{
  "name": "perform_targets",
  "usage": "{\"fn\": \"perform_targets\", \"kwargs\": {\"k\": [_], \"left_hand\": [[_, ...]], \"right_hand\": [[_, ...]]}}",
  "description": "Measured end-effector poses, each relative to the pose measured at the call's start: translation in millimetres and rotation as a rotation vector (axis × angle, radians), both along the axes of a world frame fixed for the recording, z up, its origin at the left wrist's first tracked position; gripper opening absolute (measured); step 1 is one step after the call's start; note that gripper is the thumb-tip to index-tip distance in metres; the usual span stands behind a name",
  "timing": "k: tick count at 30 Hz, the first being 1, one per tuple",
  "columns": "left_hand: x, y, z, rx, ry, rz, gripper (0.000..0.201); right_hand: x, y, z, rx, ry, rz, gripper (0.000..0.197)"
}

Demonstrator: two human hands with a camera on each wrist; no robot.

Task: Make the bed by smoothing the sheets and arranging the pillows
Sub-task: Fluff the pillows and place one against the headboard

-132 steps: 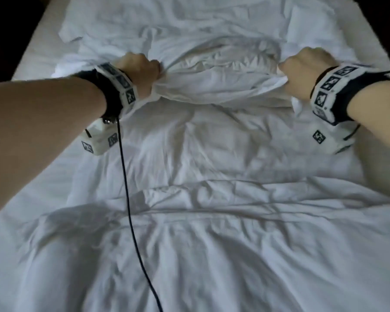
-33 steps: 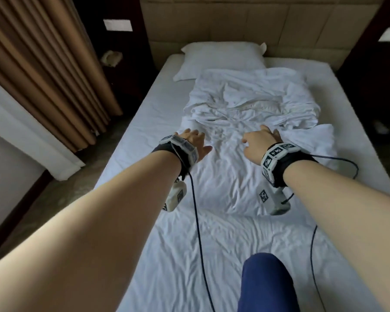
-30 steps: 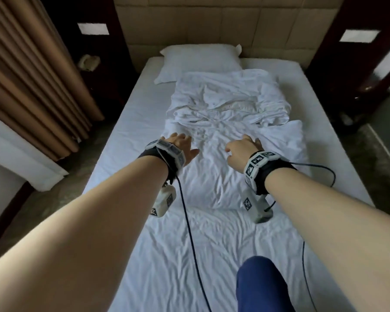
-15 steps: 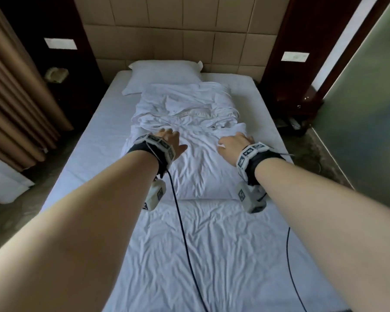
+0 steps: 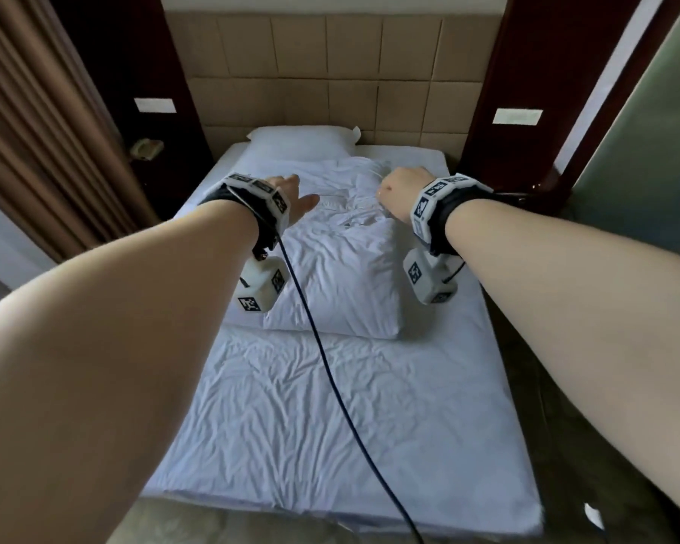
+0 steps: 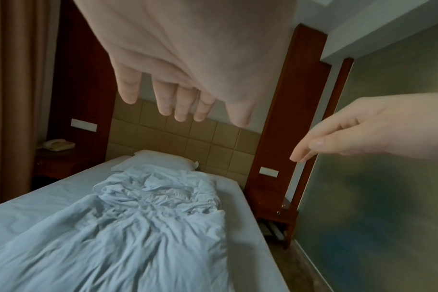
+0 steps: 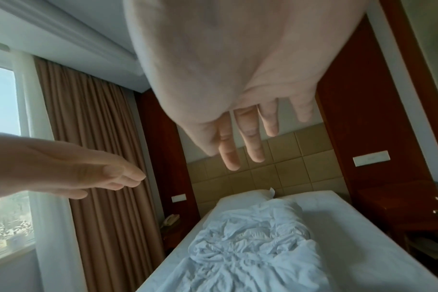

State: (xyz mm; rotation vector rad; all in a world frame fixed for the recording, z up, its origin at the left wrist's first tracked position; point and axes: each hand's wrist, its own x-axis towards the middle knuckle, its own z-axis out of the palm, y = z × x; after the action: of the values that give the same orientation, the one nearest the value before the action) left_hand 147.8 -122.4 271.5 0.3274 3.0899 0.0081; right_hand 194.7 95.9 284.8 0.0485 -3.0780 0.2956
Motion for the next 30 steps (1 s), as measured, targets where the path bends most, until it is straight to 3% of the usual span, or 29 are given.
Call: {"fn": "perform_targets", "kwargs": {"k": [2,5,12,20,25,30], "left_hand": [[13,15,19,-0.007,0.039,-0.015,0.068],[29,38,30,-0.021,0.077,-0.069,0.066],[70,89,35,-0.033,0.084,-0.124,0.066],[69,157,63,-0.026,0.181,0.001,0.064],[43,217,40,-0.063,0.206,0.181,0.059],[21,302,18,-0.033,0.085,0.327,0.066]], "right_hand": [[16,14,20,-0.023,0.037,-0.019,0.028],[46,33,40,-0.042,0.047,-0.064,0.049],[103,58,57,0.1,0.046,-0.021,0.048],[63,140,73,0.032,0.14,0.109,0.039],[25,235,50,0.125,0.13,0.197,0.031],[-29,329,27,0.137,0.015,0.366,0.033]]}}
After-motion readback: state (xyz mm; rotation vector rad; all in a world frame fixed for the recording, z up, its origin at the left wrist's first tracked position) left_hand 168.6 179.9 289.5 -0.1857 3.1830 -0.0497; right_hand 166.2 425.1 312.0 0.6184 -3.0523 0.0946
